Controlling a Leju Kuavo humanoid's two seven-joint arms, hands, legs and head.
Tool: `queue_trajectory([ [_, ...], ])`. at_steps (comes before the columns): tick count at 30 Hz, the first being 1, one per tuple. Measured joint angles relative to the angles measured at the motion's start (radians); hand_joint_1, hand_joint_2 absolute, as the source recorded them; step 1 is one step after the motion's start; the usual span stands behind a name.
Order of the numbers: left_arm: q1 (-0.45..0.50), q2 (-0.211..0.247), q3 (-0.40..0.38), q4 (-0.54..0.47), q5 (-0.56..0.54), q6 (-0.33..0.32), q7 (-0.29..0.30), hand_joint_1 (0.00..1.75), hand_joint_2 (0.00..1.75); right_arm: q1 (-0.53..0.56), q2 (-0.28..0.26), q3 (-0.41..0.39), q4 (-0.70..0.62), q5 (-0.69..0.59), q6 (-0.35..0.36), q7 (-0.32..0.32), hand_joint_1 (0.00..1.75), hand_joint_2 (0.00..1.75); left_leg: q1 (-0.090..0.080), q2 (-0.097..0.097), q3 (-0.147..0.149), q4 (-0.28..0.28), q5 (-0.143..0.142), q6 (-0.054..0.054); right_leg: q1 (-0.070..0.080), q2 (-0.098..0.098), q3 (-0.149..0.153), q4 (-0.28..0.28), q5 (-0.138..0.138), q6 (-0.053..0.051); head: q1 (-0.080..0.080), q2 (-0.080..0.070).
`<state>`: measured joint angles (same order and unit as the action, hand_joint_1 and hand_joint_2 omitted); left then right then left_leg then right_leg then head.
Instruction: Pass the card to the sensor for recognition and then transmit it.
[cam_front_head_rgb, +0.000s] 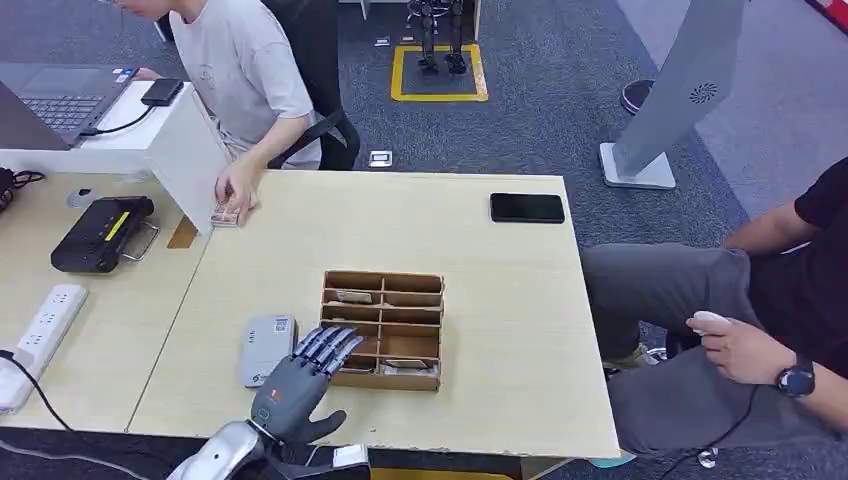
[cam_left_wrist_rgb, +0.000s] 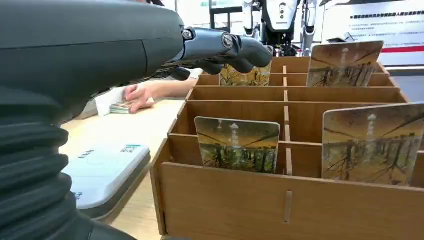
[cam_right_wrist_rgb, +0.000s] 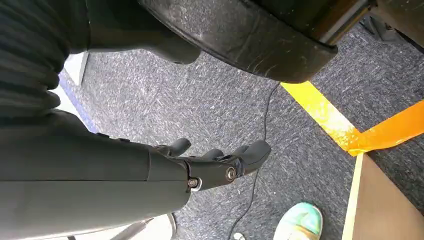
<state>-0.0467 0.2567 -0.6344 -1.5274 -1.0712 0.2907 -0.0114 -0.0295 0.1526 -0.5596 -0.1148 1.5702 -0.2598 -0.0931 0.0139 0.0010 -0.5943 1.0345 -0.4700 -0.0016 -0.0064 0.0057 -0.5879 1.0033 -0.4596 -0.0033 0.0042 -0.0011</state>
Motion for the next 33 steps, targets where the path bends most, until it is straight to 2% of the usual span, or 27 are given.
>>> queue_trajectory([
  [15, -0.023, -0.015, 0.000, 0.040, -0.015, -0.007, 0.014, 0.00, 1.75, -0.004, 0.000, 0.000, -0.001, 0.000, 0.012, 0.000, 0.00, 1.75, 0.000, 0.000, 0.000, 0.000, 0.000, 0.000, 0.000, 0.000, 0.000, 0.000, 0.000, 0.000, 0.000, 0.000],
  [17, -0.033, -0.019, 0.000, 0.052, -0.003, -0.024, 0.005, 0.00, 1.75, -0.015, 0.001, 0.000, -0.007, -0.012, 0.042, 0.015, 0.00, 1.75, 0.000, 0.000, 0.000, 0.000, 0.000, 0.000, 0.000, 0.000, 0.000, 0.000, 0.000, 0.000, 0.000, 0.000],
  [20, -0.074, -0.045, -0.002, 0.086, 0.021, -0.052, -0.020, 0.00, 1.75, -0.064, 0.011, -0.005, -0.039, -0.045, 0.150, 0.069, 0.00, 1.75, 0.000, 0.000, -0.001, 0.000, 0.002, 0.002, 0.000, 0.001, 0.000, 0.000, 0.002, 0.000, 0.000, 0.000],
  [22, -0.097, -0.059, -0.005, 0.101, 0.035, -0.054, -0.020, 0.00, 1.75, -0.096, 0.020, -0.005, -0.060, -0.068, 0.188, 0.082, 0.00, 1.75, 0.000, 0.001, 0.000, 0.000, 0.003, 0.002, 0.000, 0.001, 0.000, 0.000, 0.003, 0.001, 0.000, 0.000],
  [27, -0.117, -0.072, -0.013, 0.121, 0.058, -0.051, -0.019, 0.00, 1.75, -0.115, 0.048, 0.011, -0.088, -0.104, 0.200, 0.083, 0.00, 1.75, 0.000, 0.000, 0.001, 0.001, 0.003, 0.001, 0.000, 0.000, 0.001, 0.000, 0.003, 0.001, 0.000, 0.000],
  [33, -0.120, -0.074, -0.015, 0.126, 0.060, -0.051, -0.020, 0.00, 1.75, -0.114, 0.052, 0.016, -0.104, -0.111, 0.194, 0.082, 0.00, 1.75, 0.000, 0.000, 0.000, 0.000, 0.003, 0.001, 0.000, 0.000, 0.000, 0.000, 0.002, 0.002, 0.000, 0.000],
])
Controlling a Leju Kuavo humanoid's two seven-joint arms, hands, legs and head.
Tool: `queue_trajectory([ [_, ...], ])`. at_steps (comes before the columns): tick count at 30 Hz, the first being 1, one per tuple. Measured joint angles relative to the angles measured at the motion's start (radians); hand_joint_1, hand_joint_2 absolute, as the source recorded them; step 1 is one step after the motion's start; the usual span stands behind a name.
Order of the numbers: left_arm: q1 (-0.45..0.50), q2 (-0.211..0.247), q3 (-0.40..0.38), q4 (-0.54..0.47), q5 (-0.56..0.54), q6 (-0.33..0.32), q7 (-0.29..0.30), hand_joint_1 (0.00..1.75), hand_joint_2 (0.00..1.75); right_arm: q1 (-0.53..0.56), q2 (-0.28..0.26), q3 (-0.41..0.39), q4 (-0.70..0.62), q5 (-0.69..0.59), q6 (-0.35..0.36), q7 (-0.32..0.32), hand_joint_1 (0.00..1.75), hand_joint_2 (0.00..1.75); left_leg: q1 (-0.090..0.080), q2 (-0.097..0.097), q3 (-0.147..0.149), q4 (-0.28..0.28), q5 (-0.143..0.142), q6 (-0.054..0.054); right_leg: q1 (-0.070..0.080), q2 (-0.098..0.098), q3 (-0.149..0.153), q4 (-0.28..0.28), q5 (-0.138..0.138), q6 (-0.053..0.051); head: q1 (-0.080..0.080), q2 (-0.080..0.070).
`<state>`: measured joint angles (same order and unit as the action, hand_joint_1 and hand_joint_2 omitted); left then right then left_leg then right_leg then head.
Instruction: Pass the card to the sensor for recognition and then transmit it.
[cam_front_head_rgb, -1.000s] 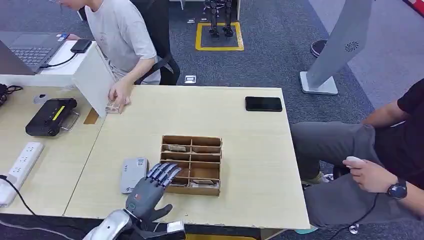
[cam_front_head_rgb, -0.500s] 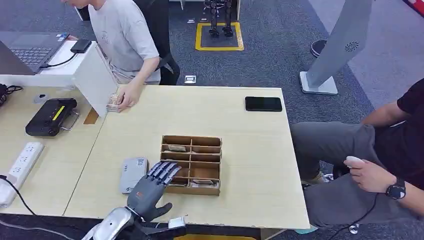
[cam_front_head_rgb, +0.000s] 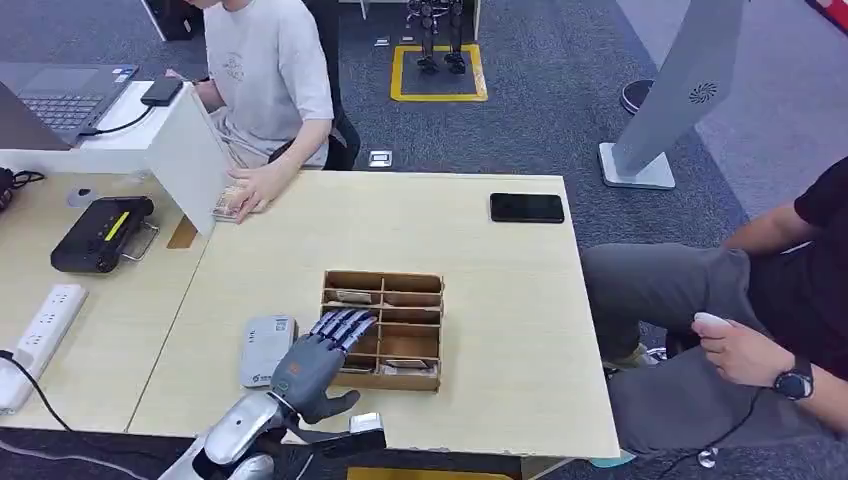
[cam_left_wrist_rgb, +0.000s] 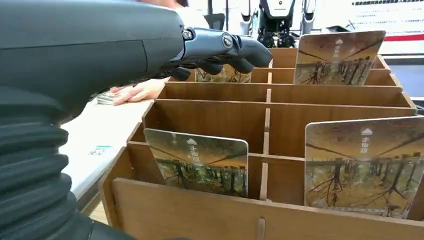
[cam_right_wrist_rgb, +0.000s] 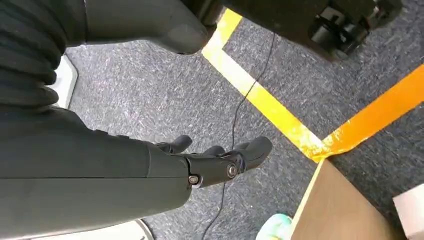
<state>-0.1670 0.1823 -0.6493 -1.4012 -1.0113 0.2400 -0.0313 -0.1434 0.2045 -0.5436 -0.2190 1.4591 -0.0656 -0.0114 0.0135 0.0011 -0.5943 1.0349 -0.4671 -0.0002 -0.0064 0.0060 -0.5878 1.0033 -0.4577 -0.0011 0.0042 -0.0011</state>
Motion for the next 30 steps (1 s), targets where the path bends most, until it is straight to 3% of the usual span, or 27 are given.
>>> queue_trajectory([
  [1, 0.000, 0.000, 0.000, 0.001, 0.000, 0.000, 0.000, 0.12, 1.75, 0.000, 0.001, 0.001, -0.001, 0.000, 0.000, 0.000, 0.00, 1.75, 0.000, 0.000, 0.000, 0.000, 0.000, 0.000, 0.000, 0.000, 0.000, 0.000, 0.000, 0.000, 0.000, 0.000],
  [2, 0.000, 0.000, 0.000, 0.003, 0.000, 0.000, 0.000, 1.75, 1.75, 0.000, 0.003, 0.002, -0.003, -0.003, 0.000, 0.000, 0.00, 1.75, 0.000, 0.000, 0.000, 0.000, 0.000, 0.000, 0.000, 0.000, 0.000, 0.000, 0.000, 0.000, 0.000, 0.000],
  [30, -0.047, -0.018, -0.020, 0.043, 0.048, -0.012, -0.034, 1.75, 1.75, -0.014, 0.015, 0.087, -0.037, -0.125, 0.033, 0.040, 0.00, 1.75, -0.001, 0.000, 0.000, 0.000, 0.000, 0.000, 0.000, -0.001, 0.001, 0.000, 0.000, 0.000, 0.000, 0.000],
])
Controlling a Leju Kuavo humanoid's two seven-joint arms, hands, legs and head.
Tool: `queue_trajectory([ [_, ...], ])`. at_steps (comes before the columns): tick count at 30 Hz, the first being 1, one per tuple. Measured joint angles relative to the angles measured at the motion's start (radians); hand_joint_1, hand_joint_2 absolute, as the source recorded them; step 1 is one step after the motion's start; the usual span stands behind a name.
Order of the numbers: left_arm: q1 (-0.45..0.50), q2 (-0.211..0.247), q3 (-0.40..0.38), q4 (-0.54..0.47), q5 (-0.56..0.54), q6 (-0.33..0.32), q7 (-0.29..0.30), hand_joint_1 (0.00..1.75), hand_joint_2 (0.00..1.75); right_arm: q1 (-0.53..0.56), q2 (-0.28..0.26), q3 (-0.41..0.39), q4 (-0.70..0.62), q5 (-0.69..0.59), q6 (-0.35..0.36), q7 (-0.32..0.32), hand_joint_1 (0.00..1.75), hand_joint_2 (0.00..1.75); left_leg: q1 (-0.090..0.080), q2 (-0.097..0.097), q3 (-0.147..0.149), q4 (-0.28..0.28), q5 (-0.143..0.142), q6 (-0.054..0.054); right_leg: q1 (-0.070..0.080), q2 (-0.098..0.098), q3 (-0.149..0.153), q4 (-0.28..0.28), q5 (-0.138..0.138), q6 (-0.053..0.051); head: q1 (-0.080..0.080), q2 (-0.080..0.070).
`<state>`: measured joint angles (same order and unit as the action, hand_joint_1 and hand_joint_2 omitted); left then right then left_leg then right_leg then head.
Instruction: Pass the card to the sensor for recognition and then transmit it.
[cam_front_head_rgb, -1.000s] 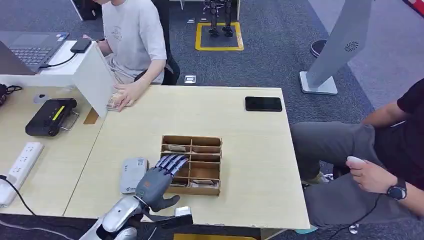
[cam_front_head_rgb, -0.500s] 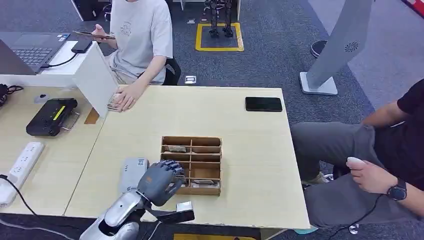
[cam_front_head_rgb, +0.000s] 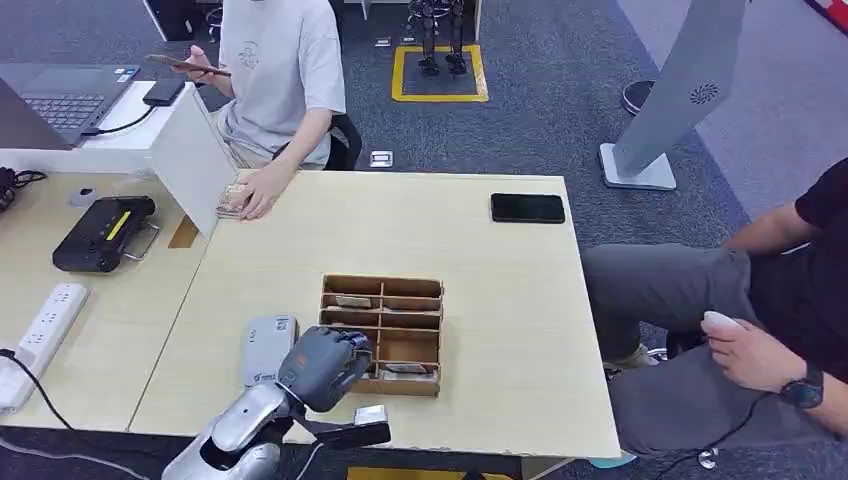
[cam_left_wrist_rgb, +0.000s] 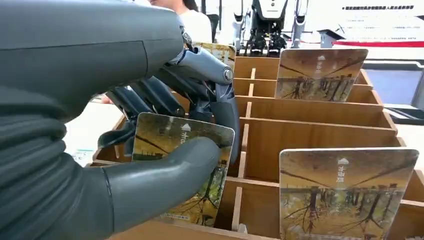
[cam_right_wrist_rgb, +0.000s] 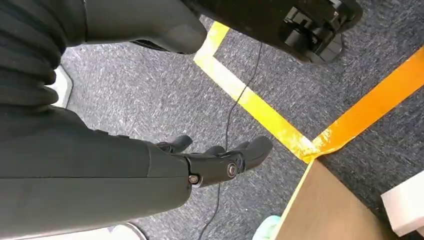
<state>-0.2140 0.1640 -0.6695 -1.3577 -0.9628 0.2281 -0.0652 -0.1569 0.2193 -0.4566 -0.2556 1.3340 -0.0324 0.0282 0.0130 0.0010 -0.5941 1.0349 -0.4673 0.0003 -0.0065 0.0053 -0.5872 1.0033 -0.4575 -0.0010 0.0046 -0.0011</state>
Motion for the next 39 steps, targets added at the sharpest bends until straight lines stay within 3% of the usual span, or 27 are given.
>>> queue_trajectory([
  [22, -0.006, -0.004, -0.002, 0.007, 0.004, -0.008, -0.001, 1.75, 1.75, 0.000, 0.000, 0.041, -0.003, -0.045, 0.000, 0.011, 0.00, 1.75, 0.000, 0.000, 0.000, 0.000, 0.000, 0.000, 0.000, 0.000, 0.000, 0.000, 0.000, 0.000, 0.000, 0.000],
  [26, -0.009, -0.002, -0.002, 0.006, 0.109, -0.006, -0.062, 1.75, 1.75, 0.001, 0.000, 0.066, -0.006, -0.081, 0.002, 0.013, 0.00, 1.75, 0.000, 0.000, 0.000, 0.000, 0.000, 0.000, 0.000, 0.000, 0.000, 0.000, 0.000, 0.000, 0.000, 0.000],
  [27, -0.017, 0.009, -0.002, -0.006, 0.175, -0.005, -0.097, 1.75, 1.75, 0.002, 0.000, 0.075, -0.008, -0.092, 0.003, 0.012, 0.00, 1.75, 0.000, 0.000, 0.000, 0.001, 0.002, 0.000, 0.000, 0.000, -0.001, 0.000, 0.001, 0.000, 0.000, 0.000],
  [29, -0.099, 0.081, -0.002, -0.094, 0.354, -0.015, -0.132, 1.75, 1.75, 0.004, -0.002, 0.096, -0.010, -0.114, 0.017, 0.007, 0.00, 1.75, 0.004, -0.001, -0.007, 0.003, 0.006, -0.001, 0.003, -0.001, -0.007, 0.001, 0.004, -0.004, 0.000, 0.000],
  [30, -0.183, 0.133, 0.006, -0.145, 0.449, -0.061, -0.133, 1.75, 1.75, 0.006, -0.003, 0.107, -0.011, -0.126, 0.020, 0.004, 0.00, 1.75, 0.006, -0.004, -0.012, 0.003, 0.008, -0.003, 0.004, -0.004, -0.009, 0.001, 0.005, -0.005, 0.002, 0.000],
  [32, -0.381, 0.221, 0.069, -0.204, 0.607, -0.247, -0.118, 1.75, 1.75, 0.008, -0.007, 0.130, -0.014, -0.158, 0.021, 0.003, 0.00, 1.75, 0.007, -0.005, -0.015, 0.002, 0.011, -0.004, 0.005, -0.005, -0.012, 0.001, 0.009, -0.006, 0.003, 0.000],
  [34, -0.529, 0.278, 0.157, -0.233, 0.657, -0.379, -0.113, 1.75, 1.75, 0.012, -0.011, 0.157, -0.017, -0.186, 0.020, 0.003, 0.00, 1.75, 0.007, -0.001, -0.014, 0.002, 0.012, -0.006, 0.005, -0.002, -0.013, 0.002, 0.011, -0.008, -0.002, 0.000],
  [35, -0.580, 0.296, 0.183, -0.248, 0.666, -0.413, -0.107, 1.75, 1.75, 0.014, -0.013, 0.168, -0.017, -0.195, 0.021, 0.005, 0.00, 1.75, 0.007, -0.001, -0.013, 0.002, 0.012, -0.006, 0.005, -0.001, -0.013, 0.002, 0.011, -0.008, -0.002, 0.000],
  [39, -0.681, 0.339, 0.237, -0.298, 0.672, -0.454, -0.070, 1.75, 1.75, 0.015, -0.018, 0.217, -0.021, -0.224, 0.021, 0.014, 0.00, 1.75, 0.006, 0.000, -0.013, 0.002, 0.012, -0.006, 0.005, -0.001, -0.013, 0.002, 0.011, -0.008, -0.002, 0.000],
])
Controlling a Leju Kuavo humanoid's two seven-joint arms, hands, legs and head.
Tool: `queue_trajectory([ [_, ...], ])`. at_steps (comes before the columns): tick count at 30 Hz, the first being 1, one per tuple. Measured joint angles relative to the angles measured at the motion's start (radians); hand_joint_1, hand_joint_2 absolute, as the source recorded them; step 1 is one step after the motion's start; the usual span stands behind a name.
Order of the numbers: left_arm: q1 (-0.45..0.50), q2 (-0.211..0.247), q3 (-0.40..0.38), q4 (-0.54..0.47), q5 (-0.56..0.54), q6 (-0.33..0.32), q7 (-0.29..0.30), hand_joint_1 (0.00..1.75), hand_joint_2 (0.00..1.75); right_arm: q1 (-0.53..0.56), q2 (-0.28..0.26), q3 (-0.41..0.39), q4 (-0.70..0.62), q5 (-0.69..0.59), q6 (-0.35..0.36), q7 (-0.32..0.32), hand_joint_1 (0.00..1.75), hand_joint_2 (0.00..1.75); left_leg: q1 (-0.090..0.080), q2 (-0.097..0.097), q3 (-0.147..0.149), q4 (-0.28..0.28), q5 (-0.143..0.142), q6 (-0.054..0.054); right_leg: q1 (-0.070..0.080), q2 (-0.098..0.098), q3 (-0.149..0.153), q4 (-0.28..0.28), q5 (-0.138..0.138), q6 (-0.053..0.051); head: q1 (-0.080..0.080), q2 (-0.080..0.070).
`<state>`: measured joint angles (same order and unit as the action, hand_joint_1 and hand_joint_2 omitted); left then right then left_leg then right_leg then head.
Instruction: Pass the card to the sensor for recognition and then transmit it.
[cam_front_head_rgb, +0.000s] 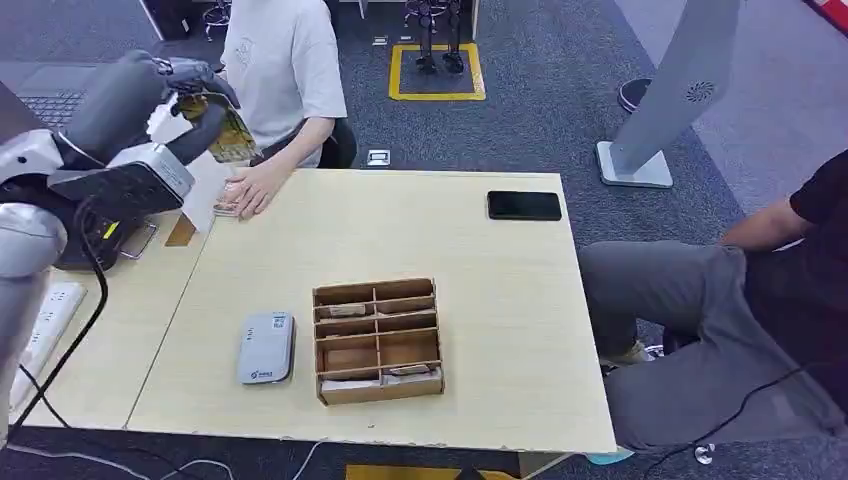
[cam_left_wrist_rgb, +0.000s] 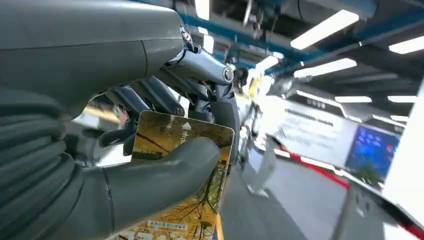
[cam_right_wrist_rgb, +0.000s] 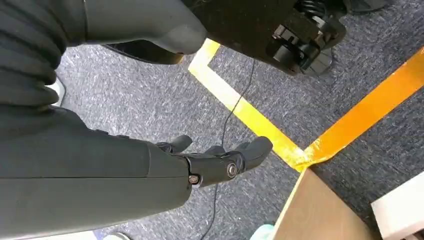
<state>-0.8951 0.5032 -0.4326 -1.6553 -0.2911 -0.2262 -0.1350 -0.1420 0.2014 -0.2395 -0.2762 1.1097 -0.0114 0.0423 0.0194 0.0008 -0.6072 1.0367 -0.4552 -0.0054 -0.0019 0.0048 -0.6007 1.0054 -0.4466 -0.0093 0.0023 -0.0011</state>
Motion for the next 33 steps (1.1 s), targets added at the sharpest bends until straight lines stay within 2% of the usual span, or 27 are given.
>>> queue_trajectory([
  [5, -0.021, 0.032, 0.014, -0.026, -0.013, 0.014, 0.005, 1.75, 1.75, -0.001, -0.004, 0.047, -0.006, -0.010, 0.000, 0.005, 0.00, 1.75, 0.000, -0.001, 0.000, 0.000, 0.000, 0.000, 0.000, -0.001, 0.000, 0.000, 0.000, 0.000, 0.000, 0.000],
  [15, -0.025, 0.058, 0.015, -0.032, -0.015, 0.023, 0.007, 1.75, 1.75, 0.000, -0.009, 0.089, -0.011, -0.040, -0.001, 0.007, 0.00, 1.75, 0.000, -0.001, 0.000, 0.000, 0.000, 0.000, 0.000, -0.001, 0.000, 0.000, 0.000, 0.000, 0.000, 0.000],
  [25, -0.037, 0.073, 0.016, -0.028, -0.059, 0.088, 0.044, 1.75, 1.75, 0.001, -0.013, 0.147, -0.017, -0.087, 0.000, 0.016, 0.00, 1.75, 0.000, -0.001, 0.000, 0.000, 0.000, 0.000, 0.000, -0.001, 0.000, 0.000, 0.000, 0.001, 0.000, 0.000],
  [28, -0.052, 0.064, 0.017, -0.004, -0.114, 0.120, 0.078, 1.75, 1.75, 0.000, -0.014, 0.166, -0.020, -0.086, 0.002, 0.019, 0.00, 1.75, 0.000, 0.000, 0.000, 0.000, 0.000, 0.000, 0.000, 0.000, -0.001, 0.000, 0.000, 0.001, 0.000, 0.000],
  [31, -0.124, 0.012, 0.000, 0.095, -0.315, 0.149, 0.172, 1.75, 1.75, -0.003, -0.016, 0.198, -0.029, -0.095, 0.011, 0.031, 0.00, 1.75, 0.000, -0.002, -0.002, 0.001, 0.001, 0.001, 0.000, -0.002, -0.001, -0.001, 0.001, 0.001, 0.002, 0.000],
  [33, -0.165, -0.014, -0.027, 0.167, -0.389, 0.153, 0.202, 1.75, 1.75, -0.008, -0.016, 0.219, -0.034, -0.106, 0.011, 0.032, 0.00, 1.75, -0.001, -0.001, -0.002, 0.001, 0.002, 0.001, -0.001, -0.001, -0.002, -0.001, 0.003, 0.001, 0.002, 0.000],
])
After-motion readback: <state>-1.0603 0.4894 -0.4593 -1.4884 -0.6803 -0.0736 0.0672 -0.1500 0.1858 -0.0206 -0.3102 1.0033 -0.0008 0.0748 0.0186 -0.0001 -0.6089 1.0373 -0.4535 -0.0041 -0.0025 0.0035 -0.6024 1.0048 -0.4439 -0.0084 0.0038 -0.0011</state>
